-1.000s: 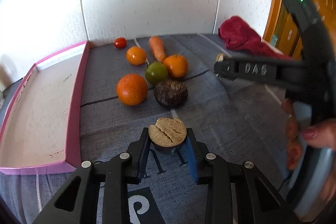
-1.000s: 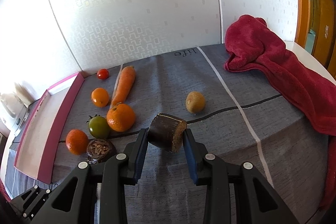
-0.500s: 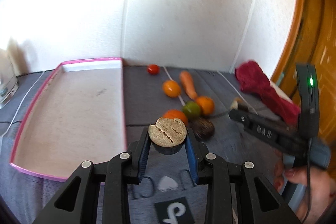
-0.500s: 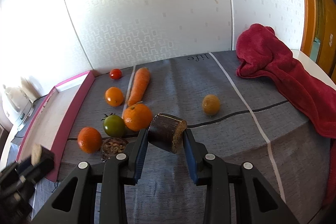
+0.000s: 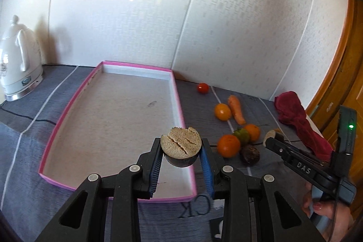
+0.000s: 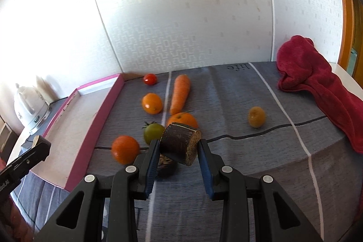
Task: Organize fruits
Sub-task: 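Carry both slices over the pink tray and open the left gripper to drop the pale slice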
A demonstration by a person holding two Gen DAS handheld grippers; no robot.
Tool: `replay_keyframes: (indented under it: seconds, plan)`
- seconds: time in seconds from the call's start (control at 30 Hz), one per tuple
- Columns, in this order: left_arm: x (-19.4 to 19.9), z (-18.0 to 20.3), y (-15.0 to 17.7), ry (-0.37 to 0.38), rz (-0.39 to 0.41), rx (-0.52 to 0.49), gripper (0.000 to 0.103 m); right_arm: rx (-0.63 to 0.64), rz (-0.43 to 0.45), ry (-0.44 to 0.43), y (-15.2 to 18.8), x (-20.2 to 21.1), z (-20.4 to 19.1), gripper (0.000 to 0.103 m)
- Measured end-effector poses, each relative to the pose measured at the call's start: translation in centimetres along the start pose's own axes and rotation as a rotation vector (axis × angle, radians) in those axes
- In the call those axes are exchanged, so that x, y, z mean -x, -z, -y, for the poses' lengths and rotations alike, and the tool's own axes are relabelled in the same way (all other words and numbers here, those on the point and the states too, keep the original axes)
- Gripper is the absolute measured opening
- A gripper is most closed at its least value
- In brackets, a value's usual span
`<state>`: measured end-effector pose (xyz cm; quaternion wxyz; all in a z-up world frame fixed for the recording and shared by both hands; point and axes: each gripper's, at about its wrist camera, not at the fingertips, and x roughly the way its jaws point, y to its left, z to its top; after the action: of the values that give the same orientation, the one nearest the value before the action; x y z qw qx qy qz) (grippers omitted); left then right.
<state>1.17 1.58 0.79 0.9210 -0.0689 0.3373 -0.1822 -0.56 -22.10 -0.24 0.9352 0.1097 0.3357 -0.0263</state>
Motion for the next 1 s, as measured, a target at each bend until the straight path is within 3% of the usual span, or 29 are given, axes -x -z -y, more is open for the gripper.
replay_keyframes:
  seconds: [0.63,1.0]
  plan:
    - [0.8,-5.5,0.3,-0.204,-0.025,0.017,0.033,0.073,-0.002,-0.092,0.7,-0.5,-4.8,0.034]
    - [0.5,-7.4,0.8,-0.267,-0.059,0.043,0.033,0.087,-0.013,-0.169,0.3,-0.8,-7.7,0.034]
